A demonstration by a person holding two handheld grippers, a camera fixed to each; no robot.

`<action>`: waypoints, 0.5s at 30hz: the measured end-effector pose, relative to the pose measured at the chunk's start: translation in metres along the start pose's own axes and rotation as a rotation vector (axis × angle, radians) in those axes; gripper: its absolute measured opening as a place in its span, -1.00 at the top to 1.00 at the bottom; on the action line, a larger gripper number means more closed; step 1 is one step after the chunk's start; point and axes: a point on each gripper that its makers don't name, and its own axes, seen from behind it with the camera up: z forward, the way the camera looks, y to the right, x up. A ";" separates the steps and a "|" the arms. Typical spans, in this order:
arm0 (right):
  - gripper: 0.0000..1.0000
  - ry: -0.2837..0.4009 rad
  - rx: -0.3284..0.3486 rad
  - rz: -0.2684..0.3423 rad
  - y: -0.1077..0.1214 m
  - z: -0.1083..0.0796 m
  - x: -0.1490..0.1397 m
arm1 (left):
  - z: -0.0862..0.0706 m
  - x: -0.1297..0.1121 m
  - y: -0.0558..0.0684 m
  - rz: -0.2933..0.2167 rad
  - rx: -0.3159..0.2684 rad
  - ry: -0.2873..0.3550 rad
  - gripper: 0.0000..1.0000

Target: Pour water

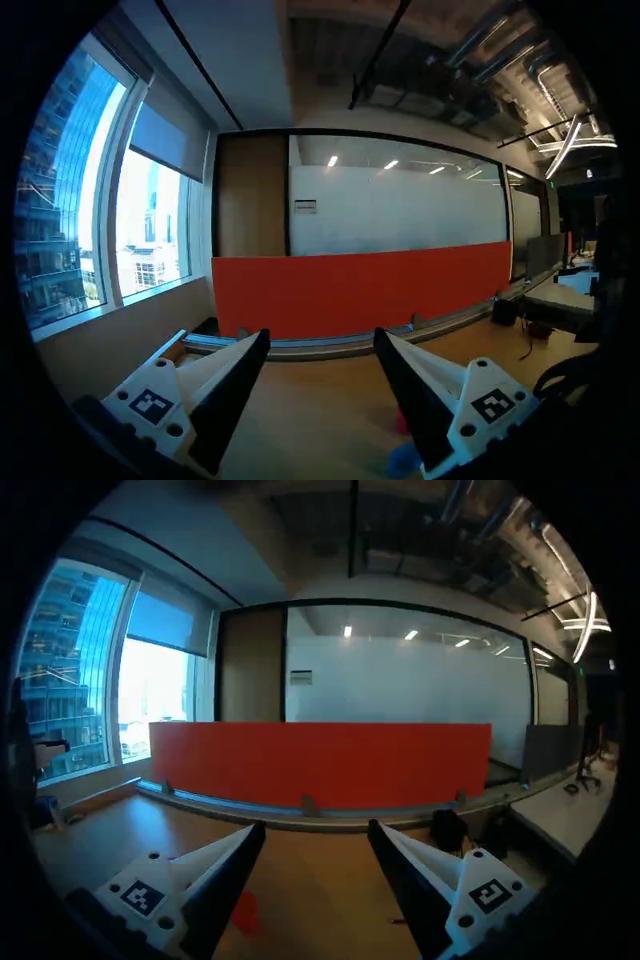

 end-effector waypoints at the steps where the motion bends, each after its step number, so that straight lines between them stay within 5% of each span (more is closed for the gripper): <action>1: -0.98 0.003 0.002 -0.002 -0.001 0.000 0.004 | 0.001 0.004 0.000 -0.003 -0.004 0.000 -0.92; 15: -0.98 0.033 0.069 -0.010 -0.015 0.002 0.044 | 0.008 0.020 0.018 -0.061 -0.111 -0.029 -0.92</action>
